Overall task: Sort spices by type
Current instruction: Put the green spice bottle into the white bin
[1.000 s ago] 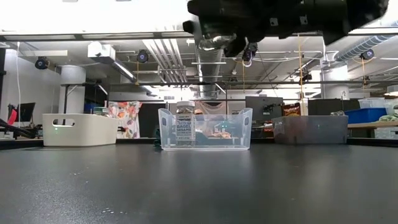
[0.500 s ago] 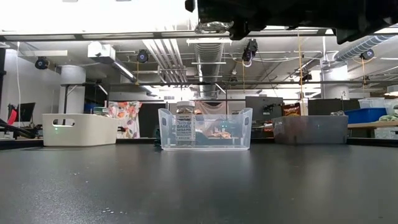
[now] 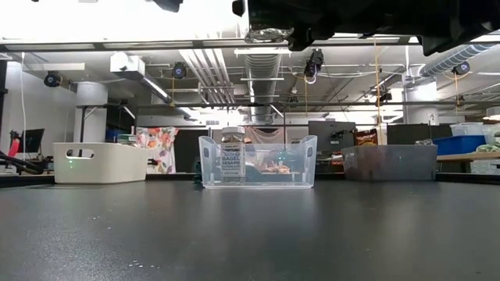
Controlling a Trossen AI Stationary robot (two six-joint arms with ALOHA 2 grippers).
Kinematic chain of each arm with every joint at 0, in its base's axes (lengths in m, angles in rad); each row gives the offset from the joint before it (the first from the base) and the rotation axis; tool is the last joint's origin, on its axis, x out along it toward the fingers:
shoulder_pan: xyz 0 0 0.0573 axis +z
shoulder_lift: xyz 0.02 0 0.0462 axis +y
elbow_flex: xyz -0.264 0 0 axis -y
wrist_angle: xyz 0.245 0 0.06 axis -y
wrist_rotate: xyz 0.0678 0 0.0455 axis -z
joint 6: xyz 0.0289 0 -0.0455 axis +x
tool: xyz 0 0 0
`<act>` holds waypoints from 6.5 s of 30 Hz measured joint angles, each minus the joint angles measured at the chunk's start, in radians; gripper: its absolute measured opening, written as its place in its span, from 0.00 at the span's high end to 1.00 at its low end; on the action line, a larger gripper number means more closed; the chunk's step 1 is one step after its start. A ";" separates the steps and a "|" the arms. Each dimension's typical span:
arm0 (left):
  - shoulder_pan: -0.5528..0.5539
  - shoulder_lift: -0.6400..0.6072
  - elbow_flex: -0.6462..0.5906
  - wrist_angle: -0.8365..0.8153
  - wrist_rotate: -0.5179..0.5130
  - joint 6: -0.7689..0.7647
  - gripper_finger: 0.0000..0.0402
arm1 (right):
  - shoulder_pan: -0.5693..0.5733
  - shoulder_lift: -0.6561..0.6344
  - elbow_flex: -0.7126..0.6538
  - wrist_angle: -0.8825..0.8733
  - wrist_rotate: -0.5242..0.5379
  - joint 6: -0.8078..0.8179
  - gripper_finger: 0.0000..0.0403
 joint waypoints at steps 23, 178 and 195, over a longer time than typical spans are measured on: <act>0.064 0.140 0.036 0.150 0.095 0.059 0.32 | -0.002 0.000 0.001 0.002 0.002 -0.015 0.52; 0.609 -0.899 0.093 -1.847 -0.191 -0.567 0.52 | -0.013 -0.015 0.138 -0.569 0.253 0.161 0.27; 0.674 -0.867 0.024 -1.795 -0.341 -0.741 0.52 | -0.013 -0.014 0.138 -0.561 0.253 0.154 0.28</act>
